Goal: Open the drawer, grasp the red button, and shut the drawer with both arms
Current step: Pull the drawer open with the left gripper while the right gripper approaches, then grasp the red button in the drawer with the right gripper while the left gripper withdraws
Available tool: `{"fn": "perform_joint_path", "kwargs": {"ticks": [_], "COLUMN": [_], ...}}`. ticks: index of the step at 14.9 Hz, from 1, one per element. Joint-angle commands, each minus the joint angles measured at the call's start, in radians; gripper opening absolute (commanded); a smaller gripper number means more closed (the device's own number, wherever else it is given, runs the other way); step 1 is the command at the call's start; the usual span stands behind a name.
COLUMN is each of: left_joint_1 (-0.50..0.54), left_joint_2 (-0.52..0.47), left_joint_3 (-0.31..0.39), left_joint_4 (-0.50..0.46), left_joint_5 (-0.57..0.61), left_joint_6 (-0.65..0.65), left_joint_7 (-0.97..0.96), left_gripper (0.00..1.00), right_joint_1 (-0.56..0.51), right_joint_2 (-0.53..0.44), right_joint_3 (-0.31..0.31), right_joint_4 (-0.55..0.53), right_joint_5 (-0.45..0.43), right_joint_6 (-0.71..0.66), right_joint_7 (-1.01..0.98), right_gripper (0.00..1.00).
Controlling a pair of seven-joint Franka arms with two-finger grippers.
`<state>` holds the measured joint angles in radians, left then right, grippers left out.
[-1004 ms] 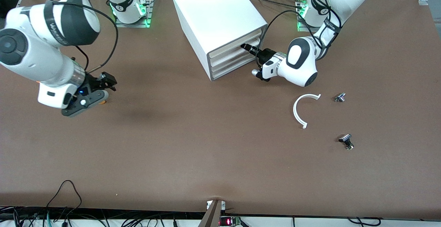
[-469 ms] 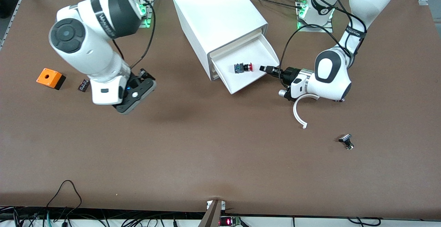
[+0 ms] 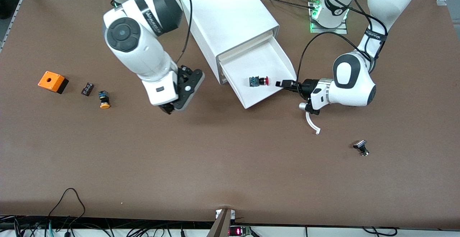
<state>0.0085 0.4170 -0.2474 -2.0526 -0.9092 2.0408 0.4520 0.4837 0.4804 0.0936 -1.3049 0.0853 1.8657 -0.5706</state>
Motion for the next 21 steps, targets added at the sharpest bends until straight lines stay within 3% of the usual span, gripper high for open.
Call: {"fn": "perform_joint_path", "kwargs": {"ticks": [1, 6, 10, 14, 18, 21], "left_joint_1": [-0.012, 0.039, 0.042, 0.041, 0.024, -0.008], "left_joint_2": [-0.038, -0.193, -0.351, -0.446, -0.458, -0.457], "left_joint_3": [0.01, 0.111, 0.152, 0.223, 0.221, 0.197], "left_joint_4": [0.012, 0.034, 0.066, 0.188, 0.337, 0.354], "left_joint_5": [0.027, 0.068, 0.428, 0.648, 0.86, 0.966], "left_joint_6": [0.114, 0.157, 0.133, -0.098, -0.334, -0.389], "left_joint_7": [-0.026, -0.024, -0.035, -0.099, -0.355, -0.493], "left_gripper": [1.0, 1.0, 1.0, 1.0, 1.0, 1.0], "right_joint_1": [0.067, 0.194, 0.274, 0.325, 0.354, 0.357], "right_joint_2": [0.084, 0.119, 0.187, 0.24, 0.253, 0.27], "right_joint_3": [0.0, -0.003, -0.012, -0.026, -0.028, -0.026], "right_joint_4": [0.11, 0.173, 0.173, 0.171, 0.171, 0.168], "right_joint_5": [0.019, 0.013, 0.01, -0.016, -0.019, -0.05], "right_joint_6": [-0.003, 0.018, 0.113, 0.135, 0.133, 0.135], "right_joint_7": [-0.081, -0.072, -0.069, -0.068, -0.068, -0.068], "right_gripper": [1.0, 1.0, 1.0, 1.0, 1.0, 1.0]}}
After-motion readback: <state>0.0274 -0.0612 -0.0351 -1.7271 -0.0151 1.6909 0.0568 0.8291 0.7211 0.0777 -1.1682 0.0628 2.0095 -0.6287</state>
